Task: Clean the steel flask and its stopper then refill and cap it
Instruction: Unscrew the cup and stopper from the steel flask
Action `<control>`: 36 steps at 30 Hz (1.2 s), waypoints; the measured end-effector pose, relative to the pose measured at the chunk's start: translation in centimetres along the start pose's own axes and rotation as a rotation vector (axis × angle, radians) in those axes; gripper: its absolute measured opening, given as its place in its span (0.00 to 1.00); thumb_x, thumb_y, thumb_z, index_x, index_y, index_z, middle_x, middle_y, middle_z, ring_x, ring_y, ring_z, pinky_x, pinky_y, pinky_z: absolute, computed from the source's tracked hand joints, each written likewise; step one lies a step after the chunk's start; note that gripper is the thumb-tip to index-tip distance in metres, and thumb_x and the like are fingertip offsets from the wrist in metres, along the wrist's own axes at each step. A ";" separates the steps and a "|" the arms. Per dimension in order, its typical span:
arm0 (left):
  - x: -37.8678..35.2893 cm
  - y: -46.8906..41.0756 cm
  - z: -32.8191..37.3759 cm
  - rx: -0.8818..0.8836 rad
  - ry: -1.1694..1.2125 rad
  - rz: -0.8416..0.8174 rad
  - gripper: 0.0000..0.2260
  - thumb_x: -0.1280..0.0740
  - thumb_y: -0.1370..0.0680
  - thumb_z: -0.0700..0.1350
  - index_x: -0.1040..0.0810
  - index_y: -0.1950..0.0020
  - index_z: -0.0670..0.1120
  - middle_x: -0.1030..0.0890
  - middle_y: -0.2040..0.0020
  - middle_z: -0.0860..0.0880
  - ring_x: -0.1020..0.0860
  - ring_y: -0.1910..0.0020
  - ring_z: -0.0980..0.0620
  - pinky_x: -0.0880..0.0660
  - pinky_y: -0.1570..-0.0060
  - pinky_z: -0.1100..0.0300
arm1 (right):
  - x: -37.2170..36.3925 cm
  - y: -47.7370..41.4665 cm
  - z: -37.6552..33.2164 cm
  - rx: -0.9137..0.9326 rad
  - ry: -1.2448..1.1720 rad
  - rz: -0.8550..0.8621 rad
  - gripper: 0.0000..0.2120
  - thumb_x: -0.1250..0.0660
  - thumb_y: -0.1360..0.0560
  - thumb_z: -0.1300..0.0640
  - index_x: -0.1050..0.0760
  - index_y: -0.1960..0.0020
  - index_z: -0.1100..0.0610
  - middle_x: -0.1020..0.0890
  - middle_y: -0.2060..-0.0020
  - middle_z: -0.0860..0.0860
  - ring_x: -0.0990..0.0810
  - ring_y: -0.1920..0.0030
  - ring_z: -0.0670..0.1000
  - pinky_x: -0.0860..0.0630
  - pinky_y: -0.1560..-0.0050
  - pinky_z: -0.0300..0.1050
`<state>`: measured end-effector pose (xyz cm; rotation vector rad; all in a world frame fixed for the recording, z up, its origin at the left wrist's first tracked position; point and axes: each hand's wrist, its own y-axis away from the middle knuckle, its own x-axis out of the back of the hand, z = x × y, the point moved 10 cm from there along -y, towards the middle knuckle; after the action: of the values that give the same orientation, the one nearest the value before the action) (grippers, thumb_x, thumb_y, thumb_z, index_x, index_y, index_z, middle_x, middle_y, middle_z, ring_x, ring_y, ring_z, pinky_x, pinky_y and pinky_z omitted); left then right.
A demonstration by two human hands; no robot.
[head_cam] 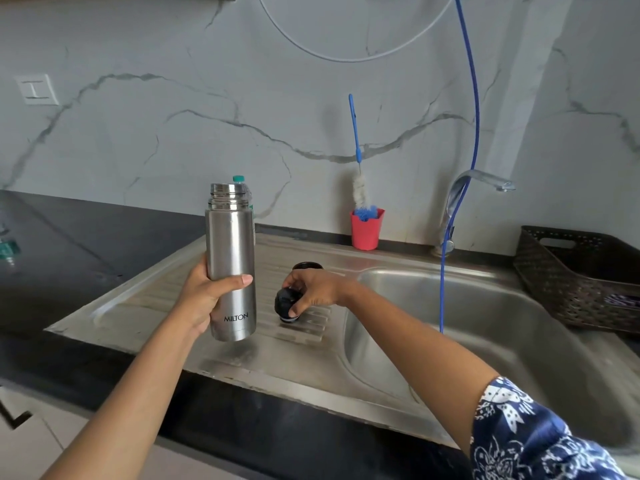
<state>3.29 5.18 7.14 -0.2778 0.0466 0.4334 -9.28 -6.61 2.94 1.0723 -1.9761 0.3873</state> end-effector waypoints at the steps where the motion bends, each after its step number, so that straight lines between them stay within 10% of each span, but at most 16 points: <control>1: -0.1 0.0 0.0 -0.002 0.003 -0.001 0.34 0.23 0.51 0.49 0.25 0.45 0.52 0.17 0.56 0.51 0.18 0.58 0.54 0.24 0.58 0.58 | 0.0 0.0 0.1 -0.001 -0.007 0.002 0.29 0.23 0.34 0.59 0.29 0.36 0.57 0.22 0.42 0.55 0.23 0.42 0.56 0.28 0.36 0.53; 6: -0.7 0.0 0.6 -0.014 0.033 0.001 0.33 0.22 0.51 0.49 0.25 0.46 0.52 0.17 0.55 0.51 0.18 0.58 0.54 0.24 0.58 0.58 | 1.0 1.2 -0.2 0.019 -0.076 0.026 0.35 0.23 0.33 0.60 0.34 0.30 0.58 0.24 0.41 0.56 0.25 0.43 0.53 0.30 0.34 0.48; 10: -3.0 0.5 1.5 -0.027 0.062 -0.051 0.33 0.23 0.50 0.48 0.25 0.45 0.51 0.17 0.56 0.52 0.18 0.58 0.55 0.23 0.59 0.60 | 6.0 5.0 -1.6 0.082 -0.310 0.237 0.23 0.27 0.28 0.59 0.28 0.35 0.61 0.22 0.52 0.51 0.24 0.49 0.49 0.27 0.42 0.43; 16: -12.0 1.9 0.8 -0.004 0.120 -0.222 0.38 0.21 0.47 0.44 0.27 0.38 0.45 0.16 0.50 0.47 0.18 0.50 0.48 0.20 0.52 0.54 | 10.5 12.3 -3.4 0.126 -0.502 0.338 0.21 0.34 0.24 0.45 0.28 0.35 0.51 0.22 0.41 0.45 0.25 0.38 0.43 0.27 0.42 0.42; 21: -20.6 3.2 -1.0 0.051 0.142 -0.345 0.39 0.21 0.48 0.46 0.28 0.38 0.51 0.16 0.49 0.49 0.18 0.49 0.51 0.23 0.54 0.59 | 12.7 17.0 -1.2 0.118 -0.543 0.398 0.09 0.32 0.24 0.53 0.26 0.45 0.49 0.18 0.50 0.44 0.20 0.49 0.39 0.26 0.49 0.32; 28: -28.3 4.5 -2.3 0.102 0.097 -0.498 0.37 0.21 0.48 0.47 0.27 0.40 0.51 0.16 0.49 0.50 0.18 0.48 0.52 0.23 0.53 0.61 | 15.1 21.6 4.9 -0.001 -0.563 0.557 0.34 0.23 0.37 0.45 0.31 0.36 0.53 0.19 0.44 0.48 0.21 0.43 0.47 0.25 0.41 0.43; 36: -31.9 5.8 -3.0 0.055 0.050 -0.587 0.39 0.21 0.45 0.49 0.28 0.36 0.48 0.18 0.45 0.47 0.19 0.45 0.51 0.22 0.49 0.59 | 16.8 24.2 7.5 -0.011 -0.524 0.755 0.29 0.21 0.41 0.46 0.24 0.43 0.52 0.16 0.51 0.48 0.17 0.50 0.46 0.21 0.46 0.46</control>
<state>-27.99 -3.63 6.05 -0.2347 0.0238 -0.1581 -37.44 -6.03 14.45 0.3889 -2.8264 0.5198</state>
